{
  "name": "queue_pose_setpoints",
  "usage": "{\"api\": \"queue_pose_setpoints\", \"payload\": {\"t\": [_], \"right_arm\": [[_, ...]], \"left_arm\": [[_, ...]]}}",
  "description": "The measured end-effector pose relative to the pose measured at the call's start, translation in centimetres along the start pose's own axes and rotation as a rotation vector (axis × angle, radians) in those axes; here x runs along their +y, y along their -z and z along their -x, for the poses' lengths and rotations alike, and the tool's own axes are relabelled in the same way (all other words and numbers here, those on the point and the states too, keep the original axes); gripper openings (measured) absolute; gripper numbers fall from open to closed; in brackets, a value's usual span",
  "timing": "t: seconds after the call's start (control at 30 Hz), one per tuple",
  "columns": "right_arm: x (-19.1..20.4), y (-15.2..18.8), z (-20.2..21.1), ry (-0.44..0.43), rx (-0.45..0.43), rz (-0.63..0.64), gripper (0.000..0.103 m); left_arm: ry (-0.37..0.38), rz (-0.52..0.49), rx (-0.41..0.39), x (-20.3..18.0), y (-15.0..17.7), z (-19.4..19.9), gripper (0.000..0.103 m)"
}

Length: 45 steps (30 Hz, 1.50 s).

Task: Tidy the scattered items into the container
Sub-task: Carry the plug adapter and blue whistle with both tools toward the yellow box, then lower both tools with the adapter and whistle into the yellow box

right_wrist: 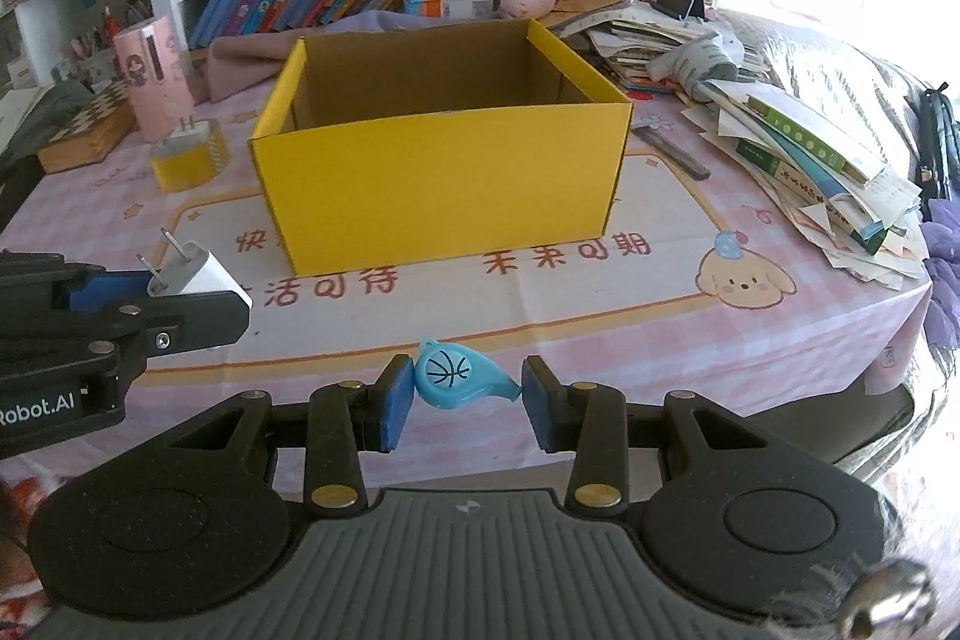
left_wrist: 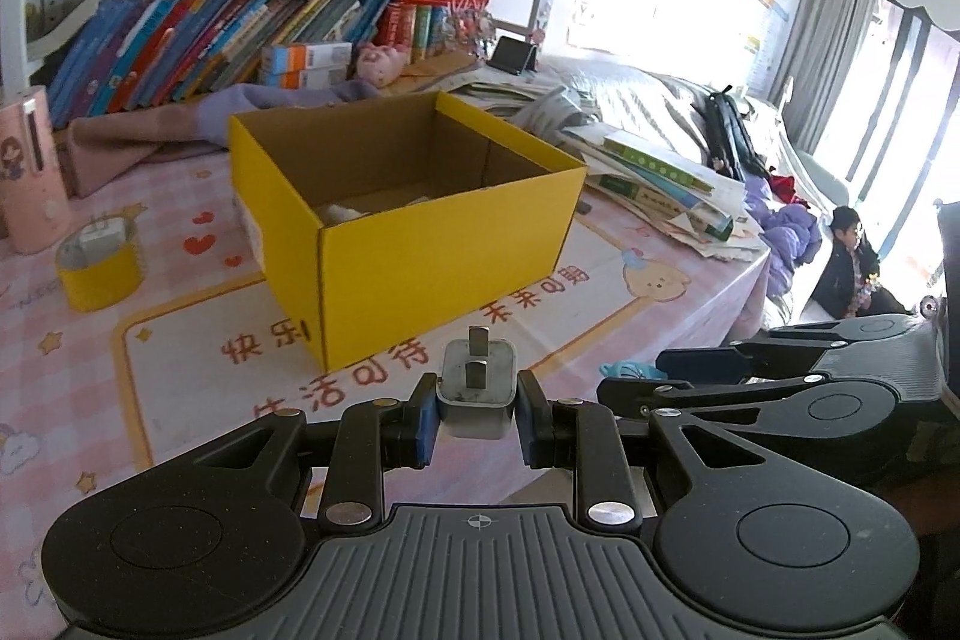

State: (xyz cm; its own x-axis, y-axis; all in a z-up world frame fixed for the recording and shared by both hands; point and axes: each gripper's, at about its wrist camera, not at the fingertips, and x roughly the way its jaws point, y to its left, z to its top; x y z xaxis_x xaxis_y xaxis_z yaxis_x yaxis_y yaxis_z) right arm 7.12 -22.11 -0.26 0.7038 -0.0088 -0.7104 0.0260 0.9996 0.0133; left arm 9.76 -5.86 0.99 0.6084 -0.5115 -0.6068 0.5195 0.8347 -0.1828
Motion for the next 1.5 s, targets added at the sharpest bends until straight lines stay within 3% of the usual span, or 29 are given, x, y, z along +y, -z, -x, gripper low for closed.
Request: {"api": "queue_pose_setpoints", "payload": {"t": [0.37, 0.83, 1.07, 1.3, 1.5], "right_arm": [[-2.6, -3.2, -1.8, 0.021, -0.055, -0.027, 0.037], [-6.2, -12.8, -4.6, -0.048, -0.175, 0.022, 0.037], [-6.3, -17.2, -9.0, -0.142, -0.150, 0.137, 0.037], [-5.4, -20.3, -16.0, -0.245, -0.022, 0.241, 0.037], [-3.8, -21.5, -20.6, -0.284, 0.084, 0.372, 0.037]], "left_arm": [[-0.005, -0.092, -0.116, -0.4, -3.8, -1.3, 0.025], [-0.101, -0.100, -0.187, 0.7, -9.8, -5.1, 0.025], [-0.153, -0.121, -0.128, 1.8, -12.2, -8.7, 0.025], [-0.251, -0.167, -0.009, 3.5, -12.9, -13.1, 0.025], [-0.298, -0.174, 0.096, 5.2, -13.6, -16.2, 0.025]]}}
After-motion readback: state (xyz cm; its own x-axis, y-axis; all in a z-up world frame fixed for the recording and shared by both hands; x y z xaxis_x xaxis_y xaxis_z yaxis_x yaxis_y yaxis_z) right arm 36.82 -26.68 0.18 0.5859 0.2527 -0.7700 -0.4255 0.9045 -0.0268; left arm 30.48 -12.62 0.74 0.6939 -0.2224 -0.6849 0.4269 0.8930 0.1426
